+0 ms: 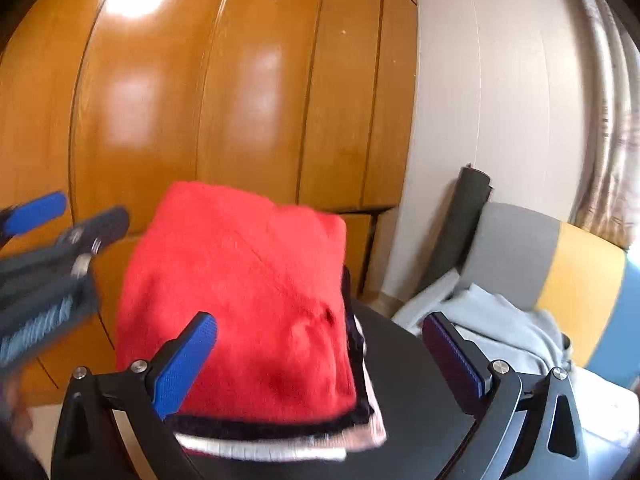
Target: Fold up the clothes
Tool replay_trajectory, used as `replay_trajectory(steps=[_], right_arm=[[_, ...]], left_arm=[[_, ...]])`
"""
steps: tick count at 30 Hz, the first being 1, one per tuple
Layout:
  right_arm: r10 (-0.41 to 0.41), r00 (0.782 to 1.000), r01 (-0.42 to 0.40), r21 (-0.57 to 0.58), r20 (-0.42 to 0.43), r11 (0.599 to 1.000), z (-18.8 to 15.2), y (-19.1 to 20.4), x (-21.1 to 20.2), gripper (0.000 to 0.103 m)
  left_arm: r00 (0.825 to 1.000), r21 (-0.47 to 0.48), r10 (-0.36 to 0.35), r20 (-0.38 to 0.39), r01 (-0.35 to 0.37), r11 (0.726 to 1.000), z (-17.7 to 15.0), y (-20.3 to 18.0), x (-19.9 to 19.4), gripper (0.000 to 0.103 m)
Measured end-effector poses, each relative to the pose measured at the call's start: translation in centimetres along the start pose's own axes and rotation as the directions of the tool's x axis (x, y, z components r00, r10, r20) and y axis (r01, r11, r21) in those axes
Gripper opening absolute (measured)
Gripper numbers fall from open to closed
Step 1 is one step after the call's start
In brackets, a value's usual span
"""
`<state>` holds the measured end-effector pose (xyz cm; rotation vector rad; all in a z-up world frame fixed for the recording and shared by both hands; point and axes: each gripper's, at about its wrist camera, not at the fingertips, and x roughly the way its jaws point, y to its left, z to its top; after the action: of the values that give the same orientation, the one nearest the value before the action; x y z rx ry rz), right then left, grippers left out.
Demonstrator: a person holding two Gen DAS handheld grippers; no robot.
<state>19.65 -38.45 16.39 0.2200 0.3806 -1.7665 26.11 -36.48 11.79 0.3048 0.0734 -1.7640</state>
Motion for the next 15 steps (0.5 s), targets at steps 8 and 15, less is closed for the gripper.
replay_trajectory(steps=[8, 15], right_arm=[[0.059, 0.997, -0.061, -0.028, -0.057, 0.998, -3.7, 2.3, -1.5, 0.103], [0.114, 0.991, -0.115, -0.007, -0.068, 0.993, -5.8, 3.0, -4.4, 0.103]], left_arm=[[0.99, -0.067, -0.083, -0.112, 0.076, 0.995, -3.9, 1.9, -3.0, 0.071], [0.984, -0.083, -0.017, -0.18, 0.002, 0.997, -5.4, 2.5, -2.4, 0.071]])
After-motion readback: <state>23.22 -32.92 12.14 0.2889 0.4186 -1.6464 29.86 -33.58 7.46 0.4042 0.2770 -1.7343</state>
